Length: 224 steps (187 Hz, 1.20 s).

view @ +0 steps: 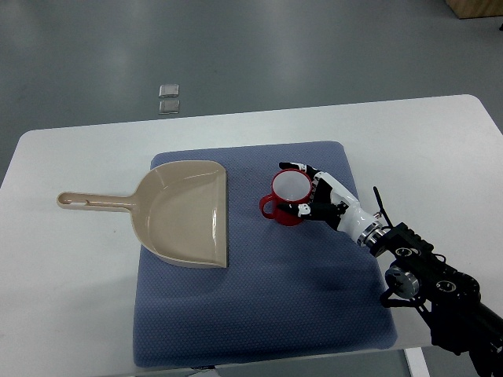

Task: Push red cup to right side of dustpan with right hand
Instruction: 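Push the red mug with the right hand toward the dustpan's edge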

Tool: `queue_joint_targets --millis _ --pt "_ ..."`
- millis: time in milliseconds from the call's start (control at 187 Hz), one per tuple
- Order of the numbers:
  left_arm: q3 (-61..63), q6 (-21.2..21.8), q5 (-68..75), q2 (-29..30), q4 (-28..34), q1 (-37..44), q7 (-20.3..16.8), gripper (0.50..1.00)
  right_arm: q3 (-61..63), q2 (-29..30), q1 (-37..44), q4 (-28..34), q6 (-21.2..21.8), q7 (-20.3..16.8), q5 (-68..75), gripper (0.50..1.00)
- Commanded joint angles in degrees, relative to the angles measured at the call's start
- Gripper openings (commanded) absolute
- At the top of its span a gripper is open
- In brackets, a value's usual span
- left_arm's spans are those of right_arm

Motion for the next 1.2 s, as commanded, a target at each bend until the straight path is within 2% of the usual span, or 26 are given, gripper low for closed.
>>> queue_joint_targets --millis 0,1193 --pt "0.0 -0.01 0.0 0.0 0.0 0.0 0.0 1.0 -0.47 0.0 0.03 0.01 0.0 0.12 0.02 0.93" --pt "0.0 -0.01 0.0 0.0 0.0 0.0 0.0 1.0 -7.41 0.0 0.99 2.12 -0.18 1.09 0.2 0.93"
